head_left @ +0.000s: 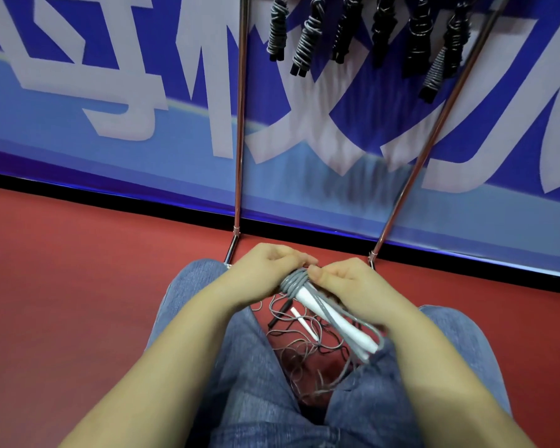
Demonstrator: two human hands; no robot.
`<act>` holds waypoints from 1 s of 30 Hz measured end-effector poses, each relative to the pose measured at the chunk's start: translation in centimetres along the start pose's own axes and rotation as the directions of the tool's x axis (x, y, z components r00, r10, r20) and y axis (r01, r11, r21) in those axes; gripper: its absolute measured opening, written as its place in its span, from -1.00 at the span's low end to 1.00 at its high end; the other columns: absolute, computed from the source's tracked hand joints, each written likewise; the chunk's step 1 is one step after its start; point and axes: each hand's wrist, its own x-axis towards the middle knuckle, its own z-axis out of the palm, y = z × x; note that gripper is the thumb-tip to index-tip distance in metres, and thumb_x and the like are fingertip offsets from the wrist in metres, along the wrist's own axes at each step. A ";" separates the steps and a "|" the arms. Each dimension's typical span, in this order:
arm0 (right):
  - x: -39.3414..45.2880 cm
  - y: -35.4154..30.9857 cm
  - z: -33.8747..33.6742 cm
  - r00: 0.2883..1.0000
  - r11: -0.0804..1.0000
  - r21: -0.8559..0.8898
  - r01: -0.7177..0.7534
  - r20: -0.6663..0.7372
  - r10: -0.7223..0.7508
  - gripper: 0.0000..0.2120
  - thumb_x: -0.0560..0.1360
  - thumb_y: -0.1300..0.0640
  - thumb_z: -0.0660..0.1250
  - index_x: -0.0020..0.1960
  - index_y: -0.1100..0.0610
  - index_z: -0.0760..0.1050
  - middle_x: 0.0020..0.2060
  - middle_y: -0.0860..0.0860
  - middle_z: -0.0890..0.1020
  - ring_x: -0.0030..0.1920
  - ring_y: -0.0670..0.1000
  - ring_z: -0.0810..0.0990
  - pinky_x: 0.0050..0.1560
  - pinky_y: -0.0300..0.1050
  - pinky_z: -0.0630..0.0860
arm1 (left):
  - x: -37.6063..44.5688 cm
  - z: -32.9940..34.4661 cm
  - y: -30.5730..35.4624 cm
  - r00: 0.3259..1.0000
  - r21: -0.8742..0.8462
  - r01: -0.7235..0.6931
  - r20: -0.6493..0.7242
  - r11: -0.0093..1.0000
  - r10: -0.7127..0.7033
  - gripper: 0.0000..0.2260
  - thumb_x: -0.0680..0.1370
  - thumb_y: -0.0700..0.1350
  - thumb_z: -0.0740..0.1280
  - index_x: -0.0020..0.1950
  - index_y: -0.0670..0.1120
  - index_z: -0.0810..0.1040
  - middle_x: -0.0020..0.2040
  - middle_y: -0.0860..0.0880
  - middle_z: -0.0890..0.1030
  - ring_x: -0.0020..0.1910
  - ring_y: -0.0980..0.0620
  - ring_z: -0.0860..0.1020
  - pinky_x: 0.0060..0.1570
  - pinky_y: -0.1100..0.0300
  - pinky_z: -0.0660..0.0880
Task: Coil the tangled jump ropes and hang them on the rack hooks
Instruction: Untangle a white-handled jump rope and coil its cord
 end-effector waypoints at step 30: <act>-0.2 -0.7 1.8 0.918 0.916 -0.390 0.094 -0.322 -0.231 -0.86 0.45 -0.08 0.37 -0.09 -0.04 0.64 -0.17 -0.11 0.61 -0.13 -0.11 0.55 -0.09 -0.09 0.46 | 2.8 -1.5 -1.8 0.946 0.383 0.071 -0.319 0.921 0.060 -0.75 0.58 0.00 0.24 -0.25 -0.02 0.58 -0.22 0.01 0.64 -0.18 -0.03 0.57 -0.08 0.11 0.47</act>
